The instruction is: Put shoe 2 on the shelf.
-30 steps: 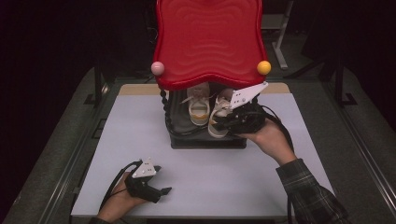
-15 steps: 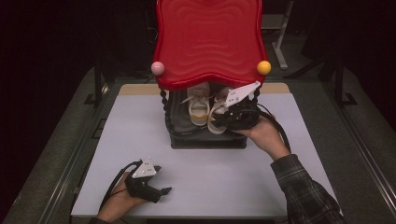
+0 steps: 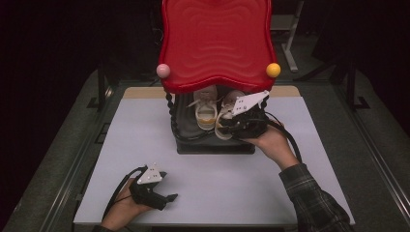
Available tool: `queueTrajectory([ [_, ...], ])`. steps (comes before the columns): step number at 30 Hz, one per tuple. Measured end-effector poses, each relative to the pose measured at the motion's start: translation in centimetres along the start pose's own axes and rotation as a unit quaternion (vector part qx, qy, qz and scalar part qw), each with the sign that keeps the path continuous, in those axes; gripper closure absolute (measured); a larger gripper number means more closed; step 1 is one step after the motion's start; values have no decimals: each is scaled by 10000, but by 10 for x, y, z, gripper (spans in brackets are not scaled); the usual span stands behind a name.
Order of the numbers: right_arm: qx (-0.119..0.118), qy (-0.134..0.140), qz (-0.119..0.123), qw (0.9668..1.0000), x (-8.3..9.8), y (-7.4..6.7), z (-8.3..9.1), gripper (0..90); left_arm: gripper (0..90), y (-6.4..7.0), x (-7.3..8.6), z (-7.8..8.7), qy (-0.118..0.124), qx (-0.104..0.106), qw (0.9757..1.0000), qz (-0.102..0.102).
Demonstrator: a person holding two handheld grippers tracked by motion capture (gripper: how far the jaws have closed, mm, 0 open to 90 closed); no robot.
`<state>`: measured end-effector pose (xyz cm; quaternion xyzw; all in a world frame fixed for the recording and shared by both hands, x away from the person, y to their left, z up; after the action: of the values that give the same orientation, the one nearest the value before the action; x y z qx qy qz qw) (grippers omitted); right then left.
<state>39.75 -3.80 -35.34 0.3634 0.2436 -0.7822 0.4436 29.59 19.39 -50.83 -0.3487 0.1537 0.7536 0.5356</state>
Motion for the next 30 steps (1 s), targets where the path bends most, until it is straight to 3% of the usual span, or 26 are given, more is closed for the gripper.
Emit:
queueTrajectory([
  [3,29,168,-157,9997,-2,-4,10,615,130,-1,-3,0,-189,32,9998,60],
  [4,62,254,-111,9996,-4,-5,14,594,138,-1,-5,0,-236,50,9997,60],
  [6,58,373,-143,9992,-4,-9,22,586,157,1,-13,1,-92,147,9997,145],
  [8,58,523,-209,9984,-1,-14,29,595,265,1,-26,5,154,192,9996,161],
  [11,41,495,-371,9981,9,-15,35,642,439,-1,-49,10,509,251,9982,197],
  [16,167,650,-720,9951,28,-9,41,745,699,-10,-84,13,687,257,9973,90],
  [20,308,665,-1007,9922,44,2,40,836,875,-21,-113,9,737,103,9972,-62],
  [25,620,638,-1301,9875,56,14,32,895,899,-37,-150,-1,869,-141,9959,-212],
  [30,719,636,-1522,9837,62,21,22,895,899,-49,-179,-7,991,-349,9939,-330],
])
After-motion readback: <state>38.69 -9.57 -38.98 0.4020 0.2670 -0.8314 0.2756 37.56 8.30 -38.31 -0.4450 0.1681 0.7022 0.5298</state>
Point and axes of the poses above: each handheld gripper's, and its own axes: z roughly backward along the jaws, x roughly out of its underside, y roughly to its right, the point moved 8 cm from there along -z, roughly forward along the jaws, and after that the axes turned 12 degrees about -z, right-handed, at the moved point
